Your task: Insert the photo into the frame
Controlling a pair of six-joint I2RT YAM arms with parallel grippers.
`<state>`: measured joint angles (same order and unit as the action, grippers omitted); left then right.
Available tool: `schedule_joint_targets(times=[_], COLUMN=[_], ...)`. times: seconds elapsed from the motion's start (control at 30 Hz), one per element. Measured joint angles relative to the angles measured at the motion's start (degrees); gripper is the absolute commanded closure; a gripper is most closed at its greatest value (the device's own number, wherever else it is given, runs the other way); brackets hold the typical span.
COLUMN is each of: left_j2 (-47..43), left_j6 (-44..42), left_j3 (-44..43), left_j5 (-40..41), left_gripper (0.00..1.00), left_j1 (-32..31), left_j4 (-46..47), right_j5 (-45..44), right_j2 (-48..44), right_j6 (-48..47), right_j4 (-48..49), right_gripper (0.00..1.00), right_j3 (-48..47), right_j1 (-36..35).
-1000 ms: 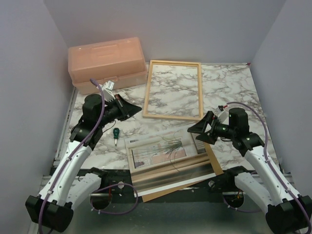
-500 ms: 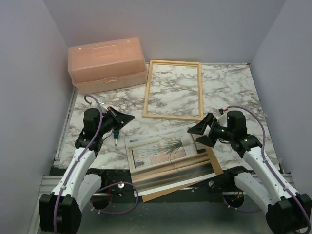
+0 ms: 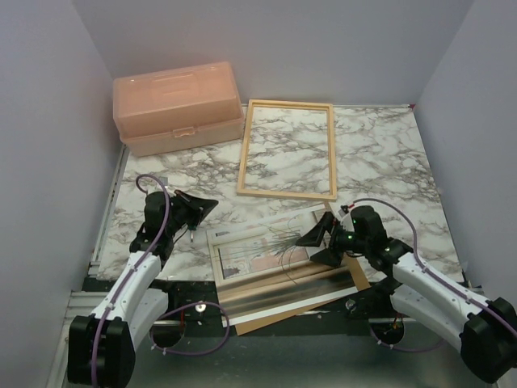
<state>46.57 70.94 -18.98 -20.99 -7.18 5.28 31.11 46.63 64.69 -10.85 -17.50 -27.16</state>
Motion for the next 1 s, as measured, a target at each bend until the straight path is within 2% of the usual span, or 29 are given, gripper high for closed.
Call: schedule_joint_targets(times=[0.23,0.5,0.73,1.0], left_j2=[3.8,0.94,-5.68,-18.12], left_j6=[1.92,2.86,2.78,4.57], left_j3=[0.17,2.25,4.83,14.14], left_j5=[-0.76,-2.99,-3.78,-5.53], left_gripper=[1.0,1.0,1.0,1.0], left_j1=[0.0,-0.02,0.0,-0.85], left_j4=[3.37,4.87,3.89,0.94], right_j5=[-6.69,-15.28,-22.43,-27.26], right_j2=[7.5,17.55,13.92,9.6], right_j6=[6.54,13.51,16.52,16.96], right_j4=[12.41,27.65,31.36,31.32], right_gripper=[0.01,0.03,0.05,0.13], right_j3=[2.03,2.34,2.36,2.34], right_j1=[-11.58,-17.46,-18.16,-18.16])
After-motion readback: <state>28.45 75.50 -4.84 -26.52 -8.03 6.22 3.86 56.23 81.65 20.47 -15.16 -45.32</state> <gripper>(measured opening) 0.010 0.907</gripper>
